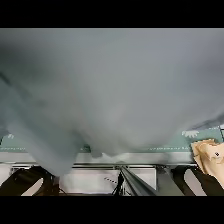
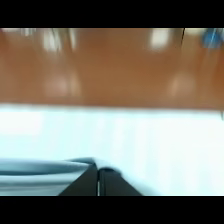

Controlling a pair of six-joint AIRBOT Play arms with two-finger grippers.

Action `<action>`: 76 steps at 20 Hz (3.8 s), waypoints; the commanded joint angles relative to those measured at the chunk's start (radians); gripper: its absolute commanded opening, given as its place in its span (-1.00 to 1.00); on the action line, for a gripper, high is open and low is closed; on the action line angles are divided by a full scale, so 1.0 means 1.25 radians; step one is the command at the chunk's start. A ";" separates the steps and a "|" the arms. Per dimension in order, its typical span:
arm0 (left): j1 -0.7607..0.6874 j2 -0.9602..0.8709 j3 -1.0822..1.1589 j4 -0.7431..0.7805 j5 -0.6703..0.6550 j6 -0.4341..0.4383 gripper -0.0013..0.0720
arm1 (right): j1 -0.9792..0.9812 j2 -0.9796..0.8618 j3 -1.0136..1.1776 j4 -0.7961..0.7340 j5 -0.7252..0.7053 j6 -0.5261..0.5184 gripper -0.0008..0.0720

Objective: Fold the shirts.

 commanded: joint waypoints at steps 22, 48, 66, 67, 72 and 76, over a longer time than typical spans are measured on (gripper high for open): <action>0.044 -0.813 -0.092 0.111 0.207 0.115 -0.90 | 0.150 -0.753 -0.103 -0.066 -0.230 -0.040 -0.64; 0.298 -0.298 -1.204 -0.316 0.372 0.201 0.12 | 0.061 -0.581 -0.477 0.096 -0.156 -0.193 0.42; 0.297 -0.386 -1.203 -0.488 0.398 0.309 -0.90 | 0.258 -0.565 -0.792 0.113 -0.515 -0.146 0.43; 0.297 -0.386 -1.203 -0.490 0.399 0.311 -0.90 | 0.271 -0.565 -0.801 0.114 -0.533 -0.137 0.42; 0.297 -0.386 -1.198 -0.491 0.399 0.319 -0.90 | 0.366 -0.604 -0.835 0.121 -0.562 -0.090 0.31; 0.299 -0.376 -1.146 -0.493 0.366 0.334 -0.90 | 0.405 -0.581 -0.816 0.135 -0.585 -0.086 -0.91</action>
